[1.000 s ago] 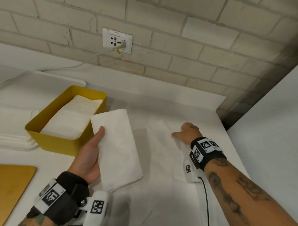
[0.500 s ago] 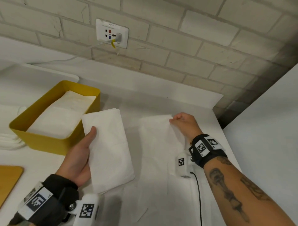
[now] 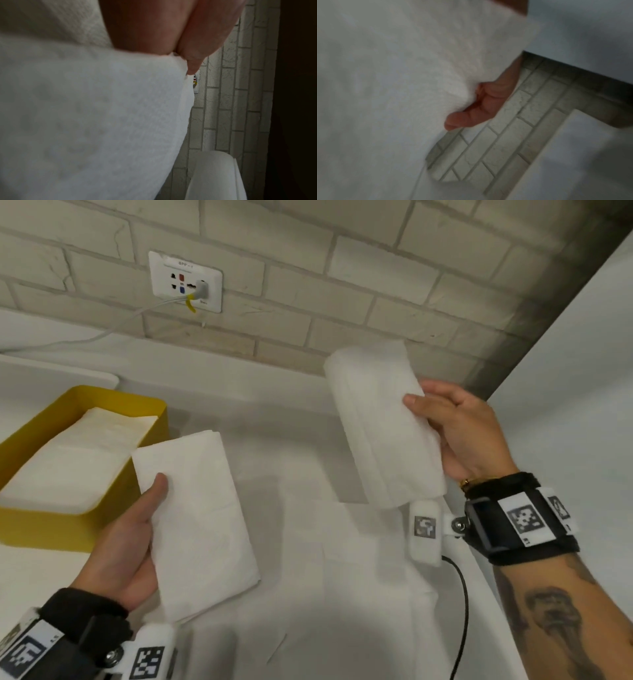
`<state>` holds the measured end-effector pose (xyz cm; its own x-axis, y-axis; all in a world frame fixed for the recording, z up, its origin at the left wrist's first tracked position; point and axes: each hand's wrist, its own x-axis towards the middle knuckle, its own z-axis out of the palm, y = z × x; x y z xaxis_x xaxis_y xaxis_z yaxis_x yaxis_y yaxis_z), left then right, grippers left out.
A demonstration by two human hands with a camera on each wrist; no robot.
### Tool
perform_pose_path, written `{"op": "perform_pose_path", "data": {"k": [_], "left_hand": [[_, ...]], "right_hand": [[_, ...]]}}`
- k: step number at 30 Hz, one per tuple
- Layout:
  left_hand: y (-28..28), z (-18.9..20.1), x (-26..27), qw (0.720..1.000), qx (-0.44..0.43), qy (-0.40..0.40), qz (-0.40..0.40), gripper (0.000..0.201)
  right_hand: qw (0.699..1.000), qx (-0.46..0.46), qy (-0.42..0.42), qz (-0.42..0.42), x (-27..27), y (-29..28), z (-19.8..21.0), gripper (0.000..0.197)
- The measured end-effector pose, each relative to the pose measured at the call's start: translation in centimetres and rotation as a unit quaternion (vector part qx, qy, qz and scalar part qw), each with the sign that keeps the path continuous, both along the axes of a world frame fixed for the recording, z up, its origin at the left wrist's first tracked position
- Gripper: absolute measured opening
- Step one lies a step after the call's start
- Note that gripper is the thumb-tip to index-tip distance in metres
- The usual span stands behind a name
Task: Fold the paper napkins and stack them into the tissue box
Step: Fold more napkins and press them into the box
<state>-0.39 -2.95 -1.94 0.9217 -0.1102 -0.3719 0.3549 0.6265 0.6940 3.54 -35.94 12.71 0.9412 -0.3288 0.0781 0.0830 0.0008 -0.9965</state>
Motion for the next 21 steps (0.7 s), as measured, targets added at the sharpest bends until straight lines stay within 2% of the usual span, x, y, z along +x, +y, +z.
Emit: {"op": "perform_pose_path", "data": {"k": [5, 8, 11, 17, 21], "left_hand": [[0.3, -0.9, -0.1, 0.999, -0.004, 0.033, -0.011, 0.042], [-0.2, -1.5, -0.2, 0.999, 0.013, 0.039, -0.026, 0.049], [-0.9, -1.9, -0.3, 0.998, 0.028, 0.047, -0.042, 0.05], [-1.5, -2.3, 0.0, 0.996, 0.039, 0.053, -0.065, 0.052], [-1.7, -2.4, 0.0, 0.996, 0.038, 0.052, -0.065, 0.051]], "right_hand": [[0.979, 0.012, 0.204, -0.023, -4.3, -3.8, -7.2, 0.034], [0.964, -0.012, 0.258, -0.064, -6.6, -5.2, -11.4, 0.022], [0.954, -0.077, 0.268, -0.112, -7.8, -6.4, -14.1, 0.014], [0.927, -0.164, 0.332, -0.06, -8.7, -7.1, -13.1, 0.024], [0.947, -0.166, 0.274, -0.027, -8.1, -5.4, -11.5, 0.023]]}}
